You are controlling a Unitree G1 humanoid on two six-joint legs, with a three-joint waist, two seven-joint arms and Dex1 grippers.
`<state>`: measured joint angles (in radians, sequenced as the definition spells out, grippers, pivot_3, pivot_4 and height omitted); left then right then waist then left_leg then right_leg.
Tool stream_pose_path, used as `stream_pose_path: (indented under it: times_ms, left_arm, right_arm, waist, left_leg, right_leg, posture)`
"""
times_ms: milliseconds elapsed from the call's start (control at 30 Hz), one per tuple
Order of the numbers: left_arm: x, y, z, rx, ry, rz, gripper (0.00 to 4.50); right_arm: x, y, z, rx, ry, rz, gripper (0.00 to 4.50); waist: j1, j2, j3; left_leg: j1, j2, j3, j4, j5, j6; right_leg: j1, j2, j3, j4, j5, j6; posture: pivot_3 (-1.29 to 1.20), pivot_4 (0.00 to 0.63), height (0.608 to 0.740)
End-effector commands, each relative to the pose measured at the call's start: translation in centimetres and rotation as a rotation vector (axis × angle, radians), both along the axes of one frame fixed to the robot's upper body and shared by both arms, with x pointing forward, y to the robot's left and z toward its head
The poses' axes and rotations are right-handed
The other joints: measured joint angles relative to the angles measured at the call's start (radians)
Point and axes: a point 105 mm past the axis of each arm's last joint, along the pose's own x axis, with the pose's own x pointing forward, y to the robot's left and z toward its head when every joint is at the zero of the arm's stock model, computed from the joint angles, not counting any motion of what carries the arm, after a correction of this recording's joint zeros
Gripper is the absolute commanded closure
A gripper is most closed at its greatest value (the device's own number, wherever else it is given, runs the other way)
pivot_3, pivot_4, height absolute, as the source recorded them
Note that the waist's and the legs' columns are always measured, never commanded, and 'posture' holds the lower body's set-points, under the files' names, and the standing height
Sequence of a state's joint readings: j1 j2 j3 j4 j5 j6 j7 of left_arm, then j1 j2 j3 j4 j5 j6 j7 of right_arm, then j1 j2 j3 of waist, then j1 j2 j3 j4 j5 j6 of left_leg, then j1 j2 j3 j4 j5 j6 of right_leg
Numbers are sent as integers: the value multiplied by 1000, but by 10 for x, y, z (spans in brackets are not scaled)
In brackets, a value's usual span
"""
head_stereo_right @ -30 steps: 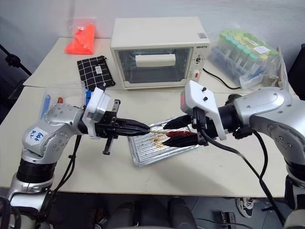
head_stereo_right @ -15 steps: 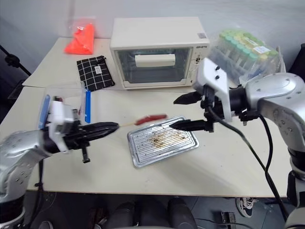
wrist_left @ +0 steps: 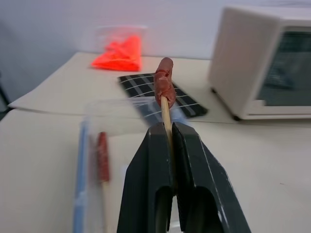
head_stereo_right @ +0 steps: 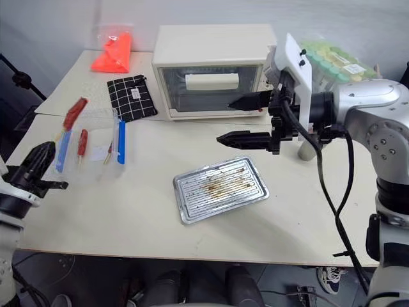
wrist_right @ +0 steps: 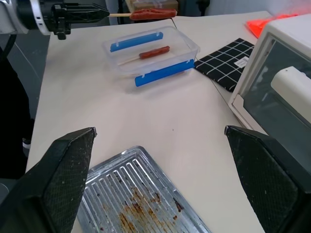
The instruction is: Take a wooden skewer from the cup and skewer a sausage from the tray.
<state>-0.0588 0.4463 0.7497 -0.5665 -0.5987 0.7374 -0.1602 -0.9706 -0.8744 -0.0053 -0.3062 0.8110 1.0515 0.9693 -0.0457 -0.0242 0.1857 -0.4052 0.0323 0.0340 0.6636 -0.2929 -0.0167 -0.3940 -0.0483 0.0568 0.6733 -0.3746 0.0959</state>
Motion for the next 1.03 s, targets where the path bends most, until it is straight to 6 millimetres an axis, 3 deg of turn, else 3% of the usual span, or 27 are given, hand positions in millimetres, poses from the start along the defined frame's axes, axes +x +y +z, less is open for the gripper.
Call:
stream_pose_path:
  times_ms: [33, 133, 300, 400, 500, 700, 800, 933, 1033]
  left_arm:
    - [18, 7, -1, 23, 17, 13, 4500]
    - [33, 4, -7, 52, 51, -28, 4500]
    - [41, -2, 1, 49, 22, -91, 3425]
    - [33, -1, 8, 70, 17, -89, 2699]
    - [5, -1, 20, 84, 33, -143, 2031]
    - [-60, 18, 38, 114, 94, -173, 2031]
    - [-86, 41, 31, 98, 136, -118, 2031]
    - [-100, 78, 27, 68, 103, 37, 2031]
    - [-98, 80, 29, 91, 92, 47, 2031]
  right_arm:
    - [-5, 3, 11, 19, -49, 14, 57]
    - [-6, 3, 11, 25, -49, 18, 57]
    - [-6, 3, 8, 31, -42, 11, 0]
    - [-6, 2, 7, 29, -39, 6, 0]
    - [-5, -6, 1, -6, -25, -9, 0]
    - [1, -26, -5, -58, -26, -38, 0]
    - [5, -30, 0, -42, -33, -32, 0]
    - [14, -33, 5, -34, -49, -35, 0]
    - [17, -35, 5, -31, -38, -32, 0]
  waist:
    - [3, 0, 0]
    - [8, 0, 0]
    - [6, 0, 0]
    - [4, 0, 0]
    - [-5, -1, 1]
    - [-14, -2, 1]
    - [-14, -1, 1]
    - [-13, -1, 1]
    - [-11, -1, 1]
  left_leg:
    - [0, 0, 0, 0, 0, 0]
    - [0, 0, 0, 0, 0, 0]
    - [0, 1, 1, 0, -1, -1]
    - [0, 1, 1, -1, -1, -1]
    - [-1, 2, 1, -1, -1, -2]
    - [-1, 3, 1, -2, -3, -2]
    - [1, 3, 1, -2, -3, -2]
    - [2, 2, 1, -2, -2, -2]
    - [2, 2, 1, -2, -3, -2]
  right_leg:
    - [0, 0, 0, 0, 0, 0]
    - [0, 0, 0, 0, 0, 0]
    - [-1, 0, 0, 0, 0, 0]
    - [-1, 0, 0, 0, 0, 0]
    - [-1, 0, 0, 0, 0, 0]
    - [-1, 0, 0, -3, 0, 0]
    - [0, 0, 0, -4, -1, -1]
    - [0, 0, 0, -3, -1, -2]
    - [1, -1, 0, -5, -1, -2]
  posture:
    - [0, 150, 740]
    - [0, 150, 740]
    - [0, 150, 740]
    - [0, 150, 740]
    - [0, 150, 740]
    - [0, 150, 740]
    - [0, 150, 740]
    - [0, 150, 740]
    - [0, 150, 740]
